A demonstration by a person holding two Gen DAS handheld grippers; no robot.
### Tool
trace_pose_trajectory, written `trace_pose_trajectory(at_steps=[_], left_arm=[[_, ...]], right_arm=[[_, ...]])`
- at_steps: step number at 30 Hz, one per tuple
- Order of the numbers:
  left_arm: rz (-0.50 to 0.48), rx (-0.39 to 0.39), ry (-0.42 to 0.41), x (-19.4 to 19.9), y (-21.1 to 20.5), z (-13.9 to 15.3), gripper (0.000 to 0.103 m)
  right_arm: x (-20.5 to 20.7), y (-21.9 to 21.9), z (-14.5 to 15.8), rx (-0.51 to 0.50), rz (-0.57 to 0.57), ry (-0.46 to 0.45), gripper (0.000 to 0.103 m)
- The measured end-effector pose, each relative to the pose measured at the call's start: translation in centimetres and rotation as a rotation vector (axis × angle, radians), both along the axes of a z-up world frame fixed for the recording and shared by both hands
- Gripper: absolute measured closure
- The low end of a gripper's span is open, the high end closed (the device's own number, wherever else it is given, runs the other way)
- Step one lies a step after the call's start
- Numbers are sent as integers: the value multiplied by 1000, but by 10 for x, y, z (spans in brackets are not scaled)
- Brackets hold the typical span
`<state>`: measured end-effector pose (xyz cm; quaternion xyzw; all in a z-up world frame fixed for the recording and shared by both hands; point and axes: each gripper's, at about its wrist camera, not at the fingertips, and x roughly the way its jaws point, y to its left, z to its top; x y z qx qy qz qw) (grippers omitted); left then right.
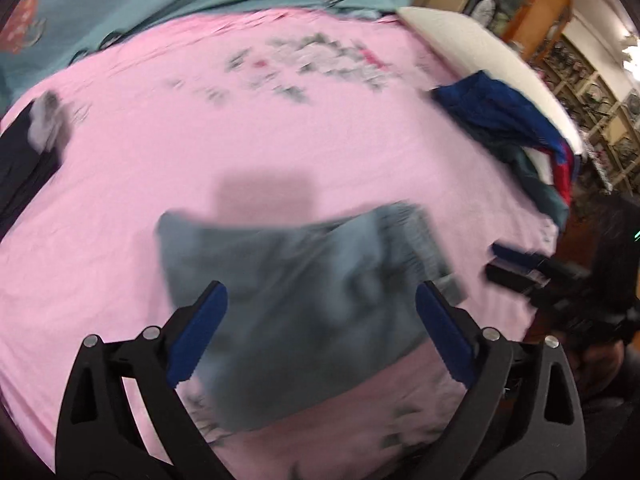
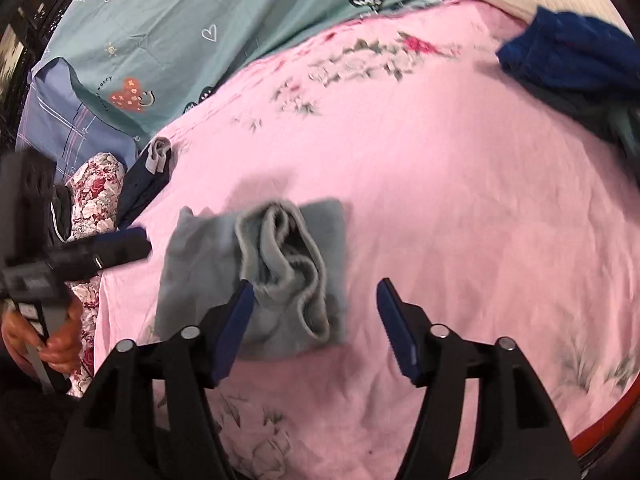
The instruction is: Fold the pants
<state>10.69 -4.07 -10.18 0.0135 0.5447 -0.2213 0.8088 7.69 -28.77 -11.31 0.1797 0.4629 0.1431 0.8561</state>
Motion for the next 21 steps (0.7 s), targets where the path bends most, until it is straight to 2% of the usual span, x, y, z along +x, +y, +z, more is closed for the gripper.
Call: trace_pose_trajectory(at_steps=[3, 6, 7, 8, 9, 10, 12, 14, 16, 17, 18, 19, 21], left_arm=[[58, 20, 50, -3, 23, -27, 8], [68, -9, 105, -8, 33, -48, 9], [75, -8, 118, -9, 36, -54, 9], [77, -2, 123, -9, 39, -58, 9], [75, 4, 122, -9, 40, -61, 9], [71, 5, 120, -10, 41, -62, 9], [63, -12, 119, -10, 45, -62, 8], [57, -13, 127, -9, 46, -65, 8], [64, -6, 154, -7, 44, -74, 8], [67, -12, 165, -6, 45, -77, 8], [64, -10, 163, -6, 43, -77, 8], [61, 7, 161, -6, 45, -74, 8], [56, 8, 126, -7, 53, -62, 8]], right_arm=[[24, 30, -6, -54, 63, -6, 32], [46, 61, -28, -223, 119, 65, 31], [47, 66, -33, -258, 143, 62, 43], [47, 68, -34, -287, 155, 62, 68], [47, 65, -30, -274, 157, 64, 72], [44, 57, -21, -226, 147, 52, 81], [35, 44, -3, -172, 131, 16, 81], [30, 33, 2, -145, 103, 3, 81], [34, 23, -20, -154, 71, 73, 78], [40, 18, -41, -145, 56, 137, 72], [43, 14, -50, -139, 35, 164, 63], [43, 10, -50, -130, 13, 175, 52], [40, 2, -29, -90, -13, 158, 48]])
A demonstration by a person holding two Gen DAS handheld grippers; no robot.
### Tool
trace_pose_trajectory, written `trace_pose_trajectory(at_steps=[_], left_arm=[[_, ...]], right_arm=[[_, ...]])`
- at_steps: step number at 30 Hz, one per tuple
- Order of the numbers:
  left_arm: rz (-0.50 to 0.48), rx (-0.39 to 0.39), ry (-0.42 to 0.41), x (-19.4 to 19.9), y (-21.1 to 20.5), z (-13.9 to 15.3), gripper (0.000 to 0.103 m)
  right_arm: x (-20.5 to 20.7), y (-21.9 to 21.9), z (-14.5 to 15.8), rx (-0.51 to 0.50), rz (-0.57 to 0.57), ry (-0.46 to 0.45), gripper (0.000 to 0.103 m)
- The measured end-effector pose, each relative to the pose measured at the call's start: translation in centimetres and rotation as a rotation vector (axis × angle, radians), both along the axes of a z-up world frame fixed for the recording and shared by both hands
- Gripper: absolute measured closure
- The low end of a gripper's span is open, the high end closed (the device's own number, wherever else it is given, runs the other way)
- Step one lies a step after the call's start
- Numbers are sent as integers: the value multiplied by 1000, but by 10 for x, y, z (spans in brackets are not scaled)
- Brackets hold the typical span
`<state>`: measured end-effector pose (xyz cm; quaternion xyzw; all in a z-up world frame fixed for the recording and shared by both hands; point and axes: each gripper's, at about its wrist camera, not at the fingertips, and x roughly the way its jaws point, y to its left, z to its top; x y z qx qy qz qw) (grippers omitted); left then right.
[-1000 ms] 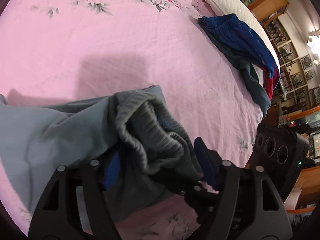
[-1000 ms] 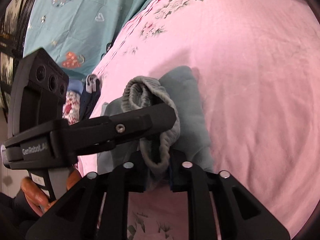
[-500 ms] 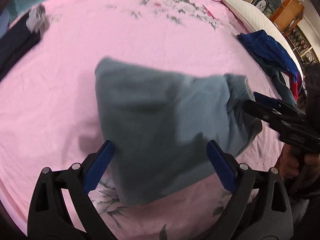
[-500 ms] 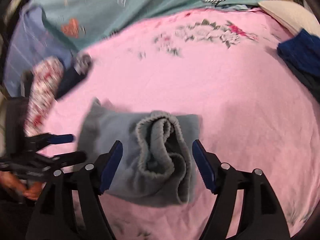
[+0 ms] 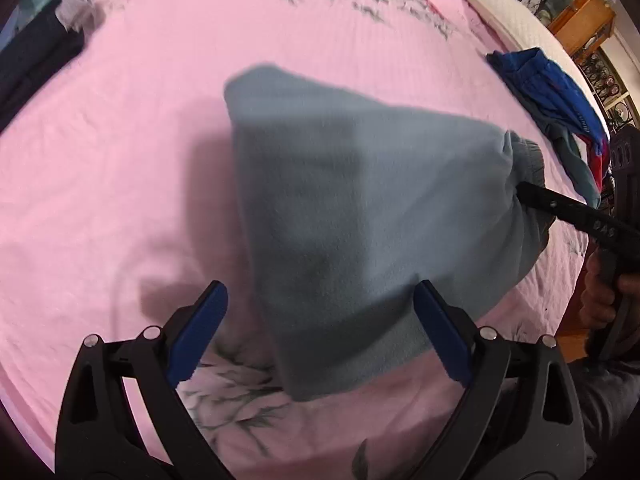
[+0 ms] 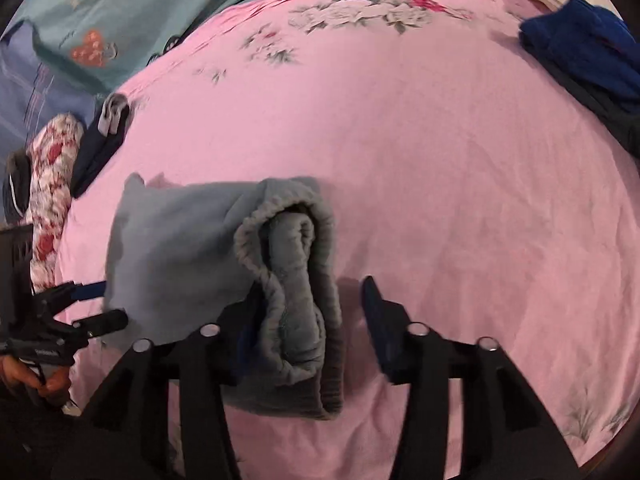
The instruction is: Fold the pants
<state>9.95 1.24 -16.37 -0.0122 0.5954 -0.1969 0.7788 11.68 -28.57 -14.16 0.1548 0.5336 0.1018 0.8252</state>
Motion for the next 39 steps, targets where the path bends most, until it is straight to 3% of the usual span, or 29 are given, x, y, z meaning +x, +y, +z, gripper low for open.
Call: trace_pose_trajectory(at_steps=[5, 8, 10, 12, 14, 15, 16, 17, 18, 20, 24, 28, 33, 34, 36, 37, 39], left_arm=[[67, -84, -54, 4, 24, 27, 8], [63, -164, -71, 9, 17, 32, 9], [14, -213, -57, 8, 4, 26, 11], [-27, -210, -24, 7, -7, 13, 18], [-41, -165, -8, 4, -15, -3, 26], [-41, -151, -13, 2, -15, -10, 26], [-45, -158, -27, 0, -13, -11, 26], [-47, -156, -33, -2, -13, -12, 26], [-51, -150, -39, -3, -13, -10, 26], [-52, -106, -44, -7, -14, -2, 26], [40, -169, -40, -11, 15, 14, 25], [135, -192, -27, -15, 44, 17, 25], [189, -163, -36, -28, 52, 18, 25], [193, -156, -40, -32, 54, 19, 25], [209, -138, -49, -42, 60, 22, 24], [219, -135, -48, -44, 63, 23, 24], [244, -129, -47, -50, 72, 25, 24]], right_arm=[[-20, -10, 53, 26, -4, -172, 43], [-17, -6, 55, 151, 60, -211, 56], [-10, 6, 46, 212, 111, -205, 66], [2, 17, 24, 250, 149, -144, 67], [12, 21, -3, 166, 139, -82, 73], [16, 16, -20, 114, 122, -50, 86], [19, 6, -29, 149, 95, -34, 101], [20, -2, -33, 199, 58, -19, 103], [22, -11, -33, 264, 25, 17, 103], [21, -14, -18, 295, 12, 25, 96], [23, 8, 27, 277, 131, -82, 90], [45, 49, 37, 300, 241, -109, 88], [83, 131, 19, 326, 433, -67, 87], [89, 141, 10, 317, 445, -47, 87], [105, 158, -20, 207, 440, 7, 87], [110, 160, -34, 189, 431, 34, 95], [111, 154, -34, 237, 403, 54, 94]])
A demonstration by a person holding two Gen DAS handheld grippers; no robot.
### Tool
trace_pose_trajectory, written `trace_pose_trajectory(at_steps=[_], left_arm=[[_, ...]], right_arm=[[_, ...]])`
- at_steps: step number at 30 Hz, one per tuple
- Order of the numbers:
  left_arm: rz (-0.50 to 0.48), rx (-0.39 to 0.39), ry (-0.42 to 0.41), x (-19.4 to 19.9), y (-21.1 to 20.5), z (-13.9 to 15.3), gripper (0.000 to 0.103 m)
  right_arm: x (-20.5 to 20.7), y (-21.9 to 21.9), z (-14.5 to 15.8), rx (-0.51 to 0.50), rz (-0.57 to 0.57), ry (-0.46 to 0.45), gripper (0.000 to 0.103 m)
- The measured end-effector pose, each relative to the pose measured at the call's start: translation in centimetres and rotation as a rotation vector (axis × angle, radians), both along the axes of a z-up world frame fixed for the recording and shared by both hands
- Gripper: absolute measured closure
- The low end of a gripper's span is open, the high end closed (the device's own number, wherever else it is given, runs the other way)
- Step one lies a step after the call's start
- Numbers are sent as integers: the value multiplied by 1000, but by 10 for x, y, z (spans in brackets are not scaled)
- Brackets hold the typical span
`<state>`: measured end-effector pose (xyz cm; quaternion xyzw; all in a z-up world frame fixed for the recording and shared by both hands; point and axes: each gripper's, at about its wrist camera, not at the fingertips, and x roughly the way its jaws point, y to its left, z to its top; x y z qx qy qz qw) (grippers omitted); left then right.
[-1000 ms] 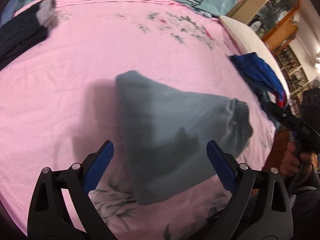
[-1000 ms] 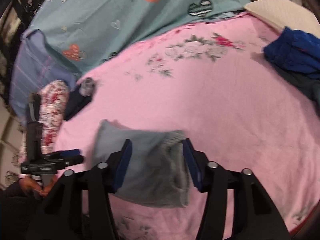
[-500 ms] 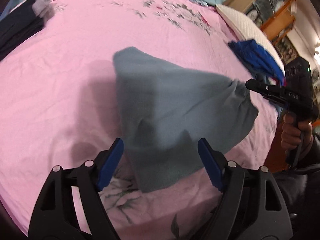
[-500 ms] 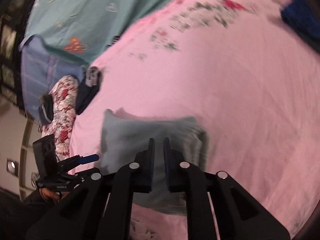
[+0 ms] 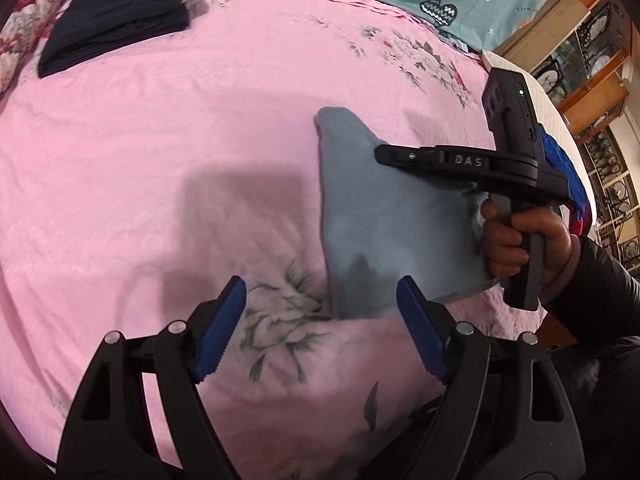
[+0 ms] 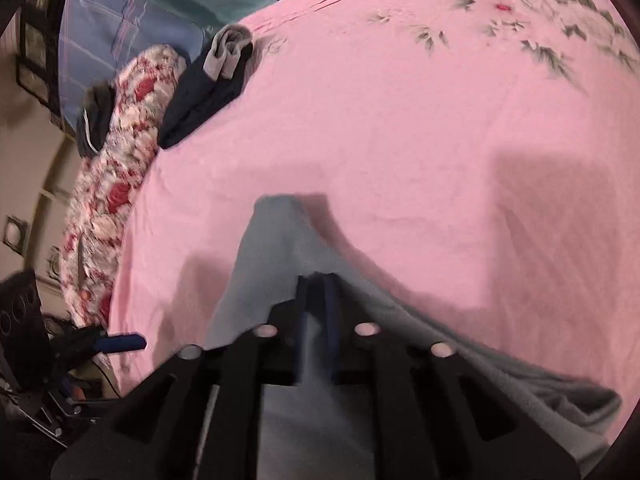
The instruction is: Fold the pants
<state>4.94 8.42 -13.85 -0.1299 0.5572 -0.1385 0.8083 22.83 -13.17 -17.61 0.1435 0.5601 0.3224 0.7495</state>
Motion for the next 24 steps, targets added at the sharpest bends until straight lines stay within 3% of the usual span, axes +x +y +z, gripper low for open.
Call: trace_pose_trajectory(at_steps=[2, 5, 9, 10, 12, 17, 18, 19, 20, 21, 24], left_arm=[[29, -16, -2, -4, 9, 3, 23], [48, -85, 20, -1, 16, 0, 23], [55, -145, 42, 8, 16, -6, 25], [59, -161, 50, 11, 17, -8, 25], [67, -180, 64, 16, 18, -10, 25], [87, -237, 103, 22, 22, -15, 25], [87, -244, 109, 23, 22, -15, 24], [89, -253, 118, 24, 22, -16, 24], [90, -262, 126, 25, 22, -17, 24], [90, -276, 136, 26, 22, -18, 23], [89, -355, 179, 29, 18, -23, 23]], right_arm=[[-13, -2, 23, -18, 0, -42, 89], [-45, 2, 54, -26, 92, -169, 78], [-106, 34, 73, -139, 376, -330, 74], [-117, 41, 72, -169, 435, -360, 65], [-136, 52, 64, -215, 515, -405, 59], [-146, 71, 32, -317, 576, -415, 59], [-148, 74, 26, -376, 578, -450, 59], [-147, 75, 23, -401, 569, -466, 70], [-143, 70, 24, -393, 539, -451, 75], [-138, 65, 26, -360, 514, -421, 90], [-129, 43, 44, -263, 431, -393, 94]])
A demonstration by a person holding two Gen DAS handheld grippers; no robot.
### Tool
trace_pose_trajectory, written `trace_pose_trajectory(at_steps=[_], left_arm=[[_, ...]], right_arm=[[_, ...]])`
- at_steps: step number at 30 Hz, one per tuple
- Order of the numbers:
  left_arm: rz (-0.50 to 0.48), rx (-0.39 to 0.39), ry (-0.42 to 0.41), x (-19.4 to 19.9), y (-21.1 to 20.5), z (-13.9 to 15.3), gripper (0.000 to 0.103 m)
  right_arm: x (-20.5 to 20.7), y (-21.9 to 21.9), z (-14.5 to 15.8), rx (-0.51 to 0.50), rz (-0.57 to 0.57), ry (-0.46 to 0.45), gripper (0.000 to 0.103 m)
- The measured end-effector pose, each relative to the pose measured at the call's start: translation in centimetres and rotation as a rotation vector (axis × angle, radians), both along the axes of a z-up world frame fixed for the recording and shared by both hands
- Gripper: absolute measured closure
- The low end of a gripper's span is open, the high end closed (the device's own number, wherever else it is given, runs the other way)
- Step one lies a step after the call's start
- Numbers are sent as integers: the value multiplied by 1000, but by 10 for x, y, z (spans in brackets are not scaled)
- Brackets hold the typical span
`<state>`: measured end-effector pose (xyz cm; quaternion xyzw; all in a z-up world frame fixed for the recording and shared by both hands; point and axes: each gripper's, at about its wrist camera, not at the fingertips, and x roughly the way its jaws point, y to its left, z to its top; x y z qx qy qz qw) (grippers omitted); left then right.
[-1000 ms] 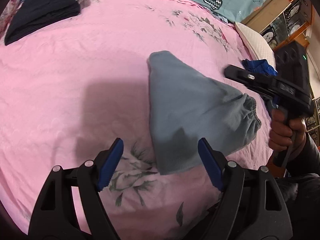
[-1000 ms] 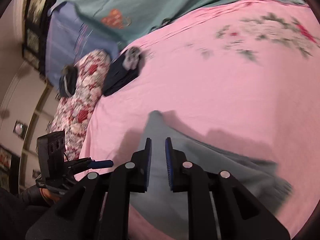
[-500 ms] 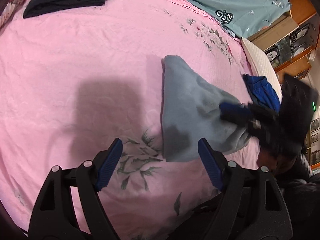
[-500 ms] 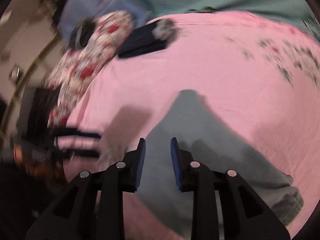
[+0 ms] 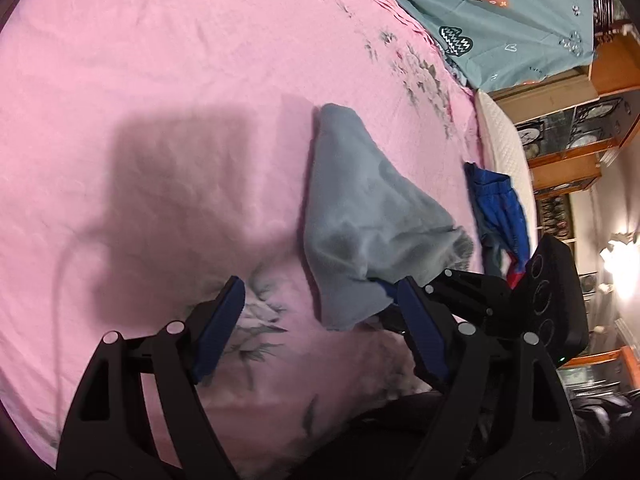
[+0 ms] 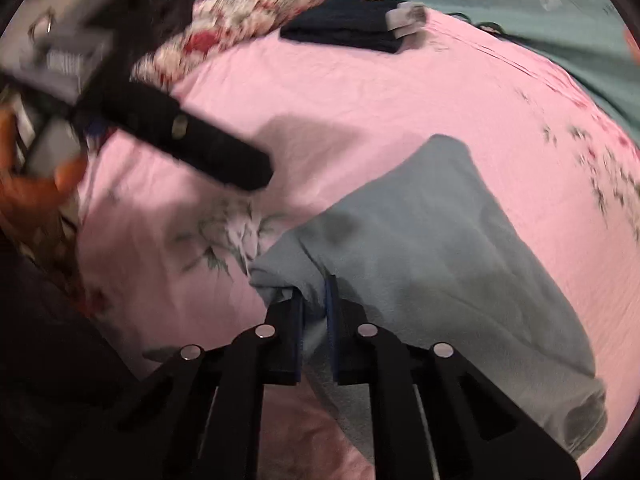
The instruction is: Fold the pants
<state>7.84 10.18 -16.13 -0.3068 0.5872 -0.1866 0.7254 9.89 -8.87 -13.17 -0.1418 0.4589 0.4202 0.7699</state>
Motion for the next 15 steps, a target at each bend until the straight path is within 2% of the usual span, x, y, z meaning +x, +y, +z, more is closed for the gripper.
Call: trace_pose_trajectory(at_steps=[5, 9, 10, 12, 13, 14, 15], left_arm=[[-36, -162, 99, 13, -27, -21, 19], [-22, -196, 161, 22, -42, -42, 24], [-18, -212, 179, 24, -44, -48, 30], [-13, -247, 200, 26, -47, -54, 48], [-18, -223, 215, 26, -49, -57, 54], [-27, -201, 211, 26, -51, -58, 57], [-36, -188, 207, 27, -53, -56, 59]], right_arm=[[-7, -12, 16, 36, 0, -33, 94], [-11, -15, 16, 30, -2, -49, 93], [-13, -14, 15, 24, 2, -54, 93], [-17, -15, 18, 4, 11, -59, 91], [-19, -18, 21, 1, 13, -65, 88], [-19, -19, 24, -2, 12, -69, 73], [-21, -29, 31, -2, -10, -88, 64]])
